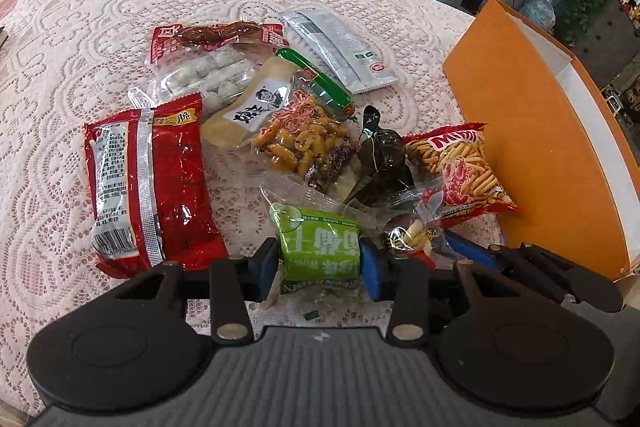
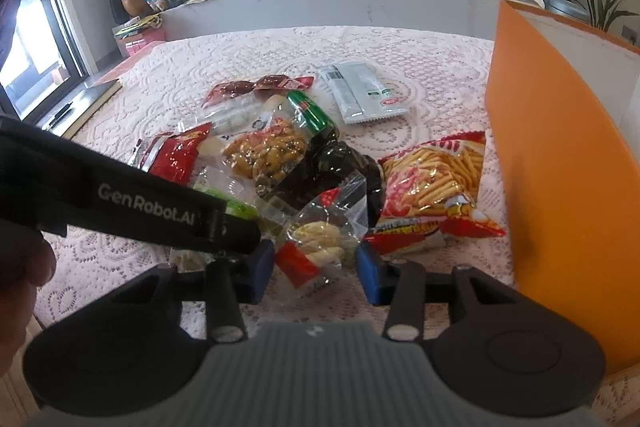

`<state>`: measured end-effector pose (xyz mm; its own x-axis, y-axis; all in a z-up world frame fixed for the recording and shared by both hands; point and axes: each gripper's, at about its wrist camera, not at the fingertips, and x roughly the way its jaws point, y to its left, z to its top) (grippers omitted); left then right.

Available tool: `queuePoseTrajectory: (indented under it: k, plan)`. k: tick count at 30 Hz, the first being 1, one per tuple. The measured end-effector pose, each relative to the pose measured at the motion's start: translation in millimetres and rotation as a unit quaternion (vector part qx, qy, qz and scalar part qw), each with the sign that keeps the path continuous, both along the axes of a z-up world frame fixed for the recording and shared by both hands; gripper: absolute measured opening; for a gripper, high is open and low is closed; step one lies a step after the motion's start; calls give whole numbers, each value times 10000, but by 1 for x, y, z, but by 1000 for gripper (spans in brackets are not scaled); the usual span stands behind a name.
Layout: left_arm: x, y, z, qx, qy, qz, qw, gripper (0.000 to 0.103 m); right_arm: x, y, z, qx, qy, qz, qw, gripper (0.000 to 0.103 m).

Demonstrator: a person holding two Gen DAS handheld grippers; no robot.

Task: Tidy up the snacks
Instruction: 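Grasp the green pouch with the left tool while the right tool grasps a small clear snack bag, then carry both bags over the orange box and open both tools to drop them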

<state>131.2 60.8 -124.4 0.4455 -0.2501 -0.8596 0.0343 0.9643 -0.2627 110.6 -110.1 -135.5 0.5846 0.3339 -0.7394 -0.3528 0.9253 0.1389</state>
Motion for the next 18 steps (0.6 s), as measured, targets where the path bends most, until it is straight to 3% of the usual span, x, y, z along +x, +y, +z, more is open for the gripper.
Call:
queuePoseTrajectory:
  k: [7, 15, 18]
  plan:
    - [-3, 1, 3, 40, -88, 65, 9999, 43, -5, 0, 4, 8, -220, 39, 9998, 34]
    - [-16, 2, 25, 146, -408, 117, 9990, 43, -21, -4, 23, -53, -509, 89, 9987, 34]
    - [-24, -1, 36, 382, -534, 160, 9977, 43, -26, -13, 33, 33, -552, -48, 9985, 34]
